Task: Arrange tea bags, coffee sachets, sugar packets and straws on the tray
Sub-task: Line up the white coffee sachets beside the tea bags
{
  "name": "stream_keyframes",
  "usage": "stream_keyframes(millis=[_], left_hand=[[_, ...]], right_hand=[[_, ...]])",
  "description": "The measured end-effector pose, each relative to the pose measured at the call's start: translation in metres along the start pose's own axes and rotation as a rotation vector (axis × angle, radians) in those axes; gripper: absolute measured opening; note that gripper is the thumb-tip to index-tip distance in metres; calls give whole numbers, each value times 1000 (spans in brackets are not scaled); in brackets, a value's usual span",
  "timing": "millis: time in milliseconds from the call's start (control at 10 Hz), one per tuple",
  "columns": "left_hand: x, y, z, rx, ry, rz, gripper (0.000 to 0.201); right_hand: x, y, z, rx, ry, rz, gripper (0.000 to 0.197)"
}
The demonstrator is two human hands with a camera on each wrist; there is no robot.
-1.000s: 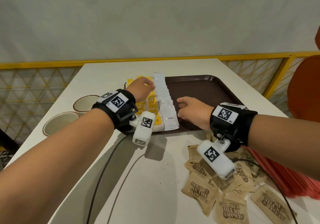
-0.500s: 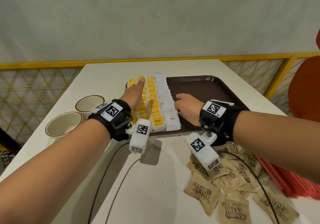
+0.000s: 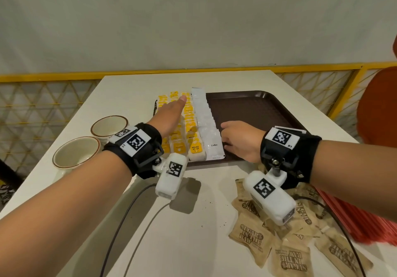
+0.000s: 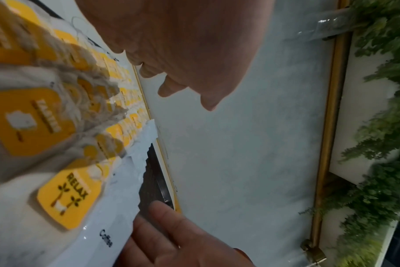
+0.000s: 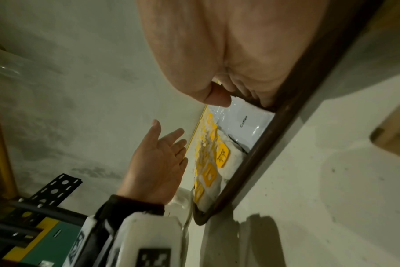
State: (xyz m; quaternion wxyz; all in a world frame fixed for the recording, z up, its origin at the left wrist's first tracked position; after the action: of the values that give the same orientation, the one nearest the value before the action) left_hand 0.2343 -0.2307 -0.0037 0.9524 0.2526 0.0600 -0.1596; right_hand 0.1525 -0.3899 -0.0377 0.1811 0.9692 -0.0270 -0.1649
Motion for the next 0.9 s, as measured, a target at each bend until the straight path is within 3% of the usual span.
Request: stream_keyframes(millis=[100, 200, 300, 400, 500, 600, 700, 800, 900], left_hand=[[-4, -3, 0, -8, 59, -7, 60], [8, 5, -9, 122, 106, 110, 50], [18, 17, -15, 144, 102, 177, 58], [33, 23, -31, 145, 168, 144, 96], [25, 17, -28, 59, 195, 68, 85], [29, 16, -30, 46, 197, 51, 74], [29, 18, -30, 25, 201, 67, 77], [31, 18, -29, 2, 202, 73, 74], [35, 14, -27, 17, 191, 59, 70]], right_hand=[[4, 0, 3, -74, 48, 21, 55], [8, 9, -5, -184, 85, 60, 44], [12, 17, -26, -479, 121, 98, 33], [19, 16, -44, -677, 215, 144, 34], [40, 11, -39, -518, 139, 147, 37], [52, 5, -32, -94, 8, 114, 44], [58, 10, -33, -71, -6, 116, 42], [55, 18, -45, -389, 7, 191, 28], [60, 19, -50, -536, 43, 195, 23]])
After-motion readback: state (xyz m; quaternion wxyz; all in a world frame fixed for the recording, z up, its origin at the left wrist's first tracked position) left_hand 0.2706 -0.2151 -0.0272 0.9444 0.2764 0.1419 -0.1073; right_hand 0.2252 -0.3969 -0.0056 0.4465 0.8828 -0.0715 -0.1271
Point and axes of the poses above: each hand's wrist, its own x-axis towards the middle knuckle, its own y-axis out of the back of the hand, z = x × y, the point moved 5 cm from there along x, towards the middle knuckle, and after that the axes turned 4 degrees about y, right-handed, at the moved point
